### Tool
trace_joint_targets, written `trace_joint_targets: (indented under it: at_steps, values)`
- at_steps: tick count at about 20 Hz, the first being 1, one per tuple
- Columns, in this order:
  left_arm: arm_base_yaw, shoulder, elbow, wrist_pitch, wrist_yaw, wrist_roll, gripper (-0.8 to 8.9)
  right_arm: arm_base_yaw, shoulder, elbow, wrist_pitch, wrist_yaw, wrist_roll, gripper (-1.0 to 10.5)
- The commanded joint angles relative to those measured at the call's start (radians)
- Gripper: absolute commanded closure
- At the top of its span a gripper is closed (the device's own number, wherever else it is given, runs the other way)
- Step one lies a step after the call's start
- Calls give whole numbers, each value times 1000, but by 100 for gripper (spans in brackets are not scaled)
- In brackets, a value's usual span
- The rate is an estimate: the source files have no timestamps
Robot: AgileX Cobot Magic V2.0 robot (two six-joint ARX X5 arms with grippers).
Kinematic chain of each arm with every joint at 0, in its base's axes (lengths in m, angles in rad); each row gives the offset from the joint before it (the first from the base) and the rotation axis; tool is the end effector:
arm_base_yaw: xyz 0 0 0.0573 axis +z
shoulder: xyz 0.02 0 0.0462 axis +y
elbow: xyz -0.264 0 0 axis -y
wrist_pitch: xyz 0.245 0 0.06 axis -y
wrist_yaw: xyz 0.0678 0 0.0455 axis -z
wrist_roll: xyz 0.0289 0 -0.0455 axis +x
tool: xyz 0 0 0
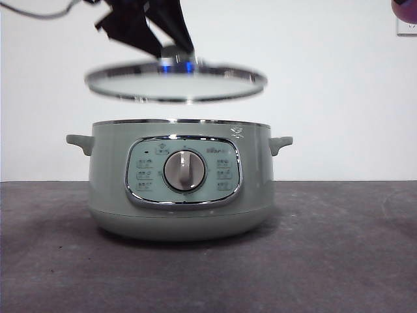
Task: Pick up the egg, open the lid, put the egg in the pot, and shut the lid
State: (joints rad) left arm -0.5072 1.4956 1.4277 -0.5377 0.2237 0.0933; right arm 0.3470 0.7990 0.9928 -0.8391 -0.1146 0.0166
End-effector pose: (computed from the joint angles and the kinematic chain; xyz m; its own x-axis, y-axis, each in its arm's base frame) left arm 0.2832 -0.1647 0.3554 0.5930 -0.5833 -0.5551 0.6767 0.7347 -0.0491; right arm 0.1323 0.0513 0.3407 0.7075 0.3774 -0.5975 -0.4143 0.9064 0.0820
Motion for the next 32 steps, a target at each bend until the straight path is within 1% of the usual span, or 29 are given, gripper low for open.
trace_joint_targets:
  at_steps: [1, 4, 6, 12, 15, 17, 19, 21, 25, 26, 27, 30, 32]
  values:
    - [-1, -77, 20, 11, 9, -15, 821, 3, 15, 3, 46, -62, 29, 959]
    - [-1, -191, 20, -70, -42, -15, 821, 39, 93, 53, 108, -94, 38, 959]
    - [-1, -268, 20, -117, -64, -14, 821, 77, 175, 108, 121, -89, 38, 959]
    - [-1, -514, 20, -290, -139, -15, 821, 196, 522, 317, 208, -85, 34, 959]
    - [-1, -605, 20, -371, -148, -22, 821, 235, 698, 410, 247, -83, 26, 959]
    - [-1, -655, 20, -405, -149, -26, 821, 264, 805, 457, 283, -47, 10, 959]
    - [-2, -693, 20, -425, -150, -46, 821, 282, 900, 488, 325, -32, -12, 959]
    - [-2, -715, 20, -445, -151, -48, 821, 301, 979, 489, 388, -4, -16, 959]
    - [-2, -723, 20, -478, -151, -48, 821, 325, 1097, 489, 441, 30, -51, 959]
    - [-2, -723, 20, -482, -151, -48, 821, 332, 1115, 489, 447, 48, -54, 959]
    - [-2, -723, 20, -481, -151, -48, 821, 336, 1134, 489, 452, 47, -65, 959]
    - [-2, -723, 20, -482, -150, -48, 821, 339, 1170, 489, 453, 47, -68, 959]
    - [-2, -723, 20, -482, -147, -48, 822, 339, 1186, 489, 445, 69, -68, 959]
